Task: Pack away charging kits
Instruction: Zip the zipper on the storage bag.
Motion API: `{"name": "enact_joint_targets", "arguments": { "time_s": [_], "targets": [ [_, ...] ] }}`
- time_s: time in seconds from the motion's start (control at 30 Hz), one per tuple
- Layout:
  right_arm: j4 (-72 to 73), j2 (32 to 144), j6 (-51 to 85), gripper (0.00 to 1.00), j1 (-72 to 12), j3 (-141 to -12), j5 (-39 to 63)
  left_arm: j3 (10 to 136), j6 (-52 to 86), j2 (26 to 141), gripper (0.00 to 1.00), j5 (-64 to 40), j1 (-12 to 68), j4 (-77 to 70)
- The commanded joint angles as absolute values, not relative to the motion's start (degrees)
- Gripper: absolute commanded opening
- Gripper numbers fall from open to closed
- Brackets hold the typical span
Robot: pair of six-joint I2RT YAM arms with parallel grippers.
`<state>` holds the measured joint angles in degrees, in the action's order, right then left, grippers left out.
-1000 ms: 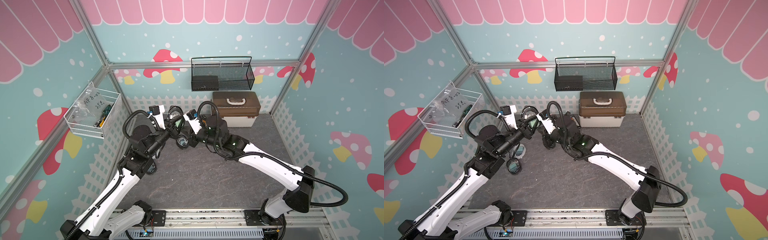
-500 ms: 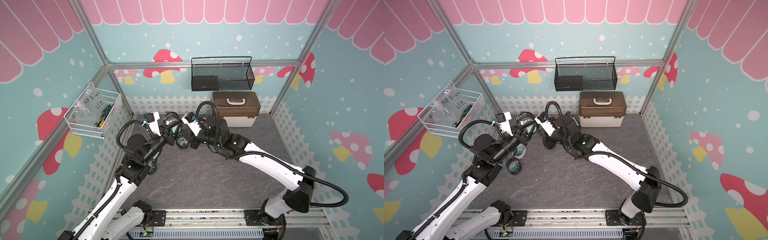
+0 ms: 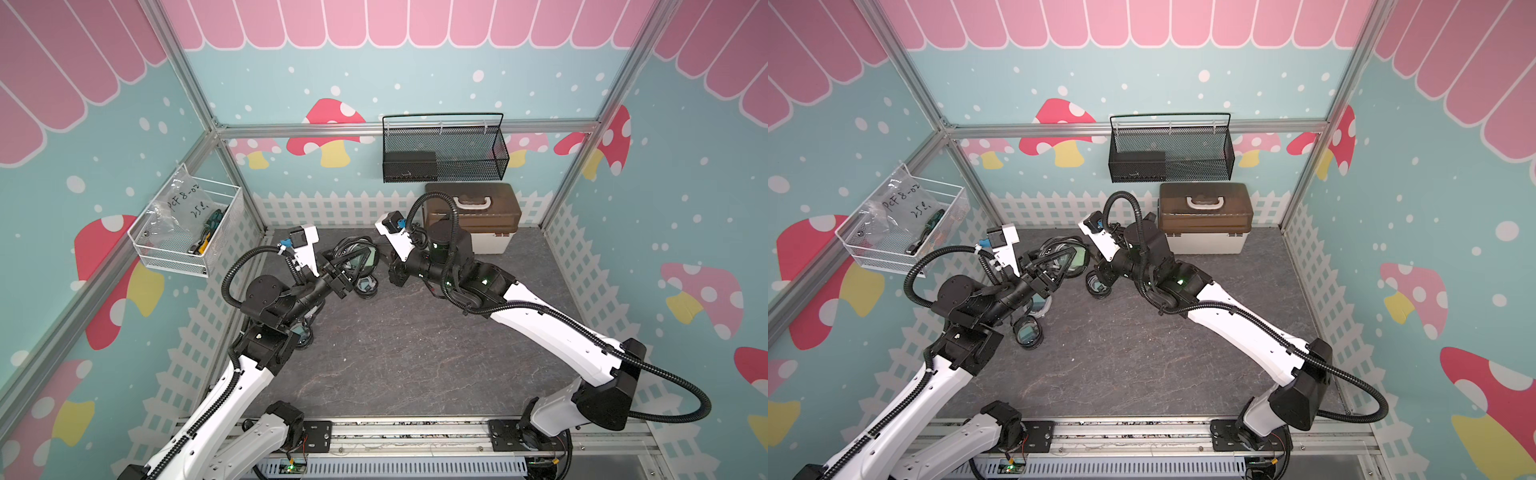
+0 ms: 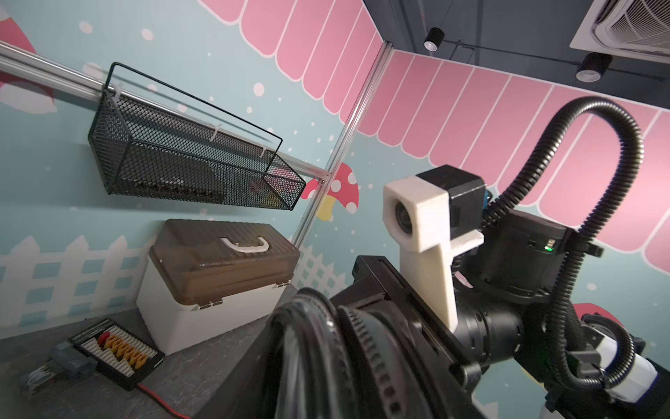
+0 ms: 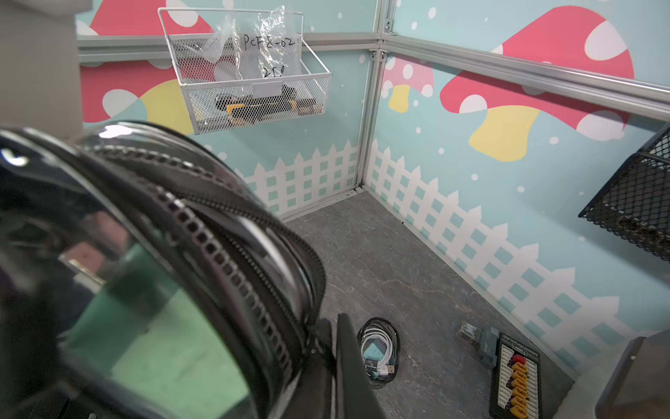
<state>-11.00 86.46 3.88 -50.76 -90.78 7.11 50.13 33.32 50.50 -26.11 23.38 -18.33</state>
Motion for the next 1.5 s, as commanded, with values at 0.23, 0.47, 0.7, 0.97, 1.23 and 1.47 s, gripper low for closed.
{"name": "enact_joint_targets", "arguments": {
  "time_s": [0.23, 0.47, 0.7, 0.97, 1.23, 1.47],
  "targets": [
    [-6.94, 84.33, 5.03, 0.0, -53.03, -90.29, 12.75, 51.05, 35.83, 54.5, 0.43, -27.38, 23.77, -21.52],
    [-6.19, 84.68, 7.34, 0.0, -53.79, -88.86, 10.89, 55.08, 34.72, 57.87, 0.27, -27.44, 23.74, -17.05],
    [-9.21, 84.81, 2.96, 0.0, -53.45, -90.53, 3.86, 58.98, 32.22, 59.73, 0.04, -32.98, 23.8, -9.65],
    [-12.95, 84.27, -4.7, 0.0, -49.95, -93.31, 0.89, 64.42, 25.37, 61.42, 0.0, -32.58, 23.73, 10.04],
    [-13.35, 84.68, -12.1, 0.0, -48.62, -93.78, 1.61, 66.87, 23.33, 65.22, 0.0, -34.7, 23.78, 17.72],
    [-12.91, 84.78, -14.63, 0.0, -48.09, -95.21, 3.77, 69.48, 21.16, 69.92, 0.0, -39.63, 23.87, 20.89]
  ]
}}
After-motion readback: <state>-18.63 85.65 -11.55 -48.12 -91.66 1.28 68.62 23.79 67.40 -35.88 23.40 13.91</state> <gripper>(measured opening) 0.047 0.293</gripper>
